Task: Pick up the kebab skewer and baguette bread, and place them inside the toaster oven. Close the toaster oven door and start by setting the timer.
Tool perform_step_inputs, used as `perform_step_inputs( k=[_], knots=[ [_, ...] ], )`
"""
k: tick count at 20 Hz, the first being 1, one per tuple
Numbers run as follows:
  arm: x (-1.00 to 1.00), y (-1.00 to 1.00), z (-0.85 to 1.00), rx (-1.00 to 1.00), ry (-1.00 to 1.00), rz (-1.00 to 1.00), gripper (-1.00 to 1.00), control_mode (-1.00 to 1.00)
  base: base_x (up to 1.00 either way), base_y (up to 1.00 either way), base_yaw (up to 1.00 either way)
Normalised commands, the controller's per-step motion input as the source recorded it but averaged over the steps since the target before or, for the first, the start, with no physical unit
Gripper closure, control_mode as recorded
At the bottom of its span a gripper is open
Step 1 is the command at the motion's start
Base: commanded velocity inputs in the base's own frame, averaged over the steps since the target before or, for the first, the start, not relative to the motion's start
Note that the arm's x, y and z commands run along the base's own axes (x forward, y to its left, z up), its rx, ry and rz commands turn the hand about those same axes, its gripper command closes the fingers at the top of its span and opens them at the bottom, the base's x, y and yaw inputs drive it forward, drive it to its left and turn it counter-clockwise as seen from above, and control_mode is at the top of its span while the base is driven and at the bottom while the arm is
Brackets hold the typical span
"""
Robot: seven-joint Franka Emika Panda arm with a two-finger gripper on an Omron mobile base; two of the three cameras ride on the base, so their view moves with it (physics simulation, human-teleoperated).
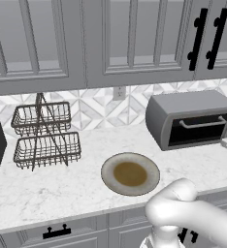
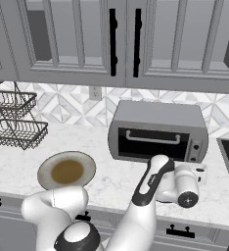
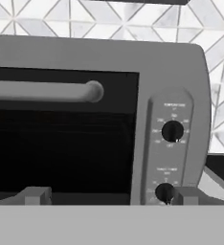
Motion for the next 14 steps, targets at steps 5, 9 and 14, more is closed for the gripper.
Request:
perform_step_inputs(
  k=[5, 9, 14],
  knots=[
    [0.15, -0.17, -0.19, 0.01, 0.00, 0.00, -1.00, -1.00, 0.00, 0.00, 0.00],
    [0.20, -0.17, -0.18, 0.02, 0.00, 0.00, -1.00, -1.00, 0.00, 0.00, 0.00],
    [0.23, -0.09, -0.14, 0.05, 0.00, 0.05, -1.00, -1.00, 0.00, 0.00, 0.00]
  ],
)
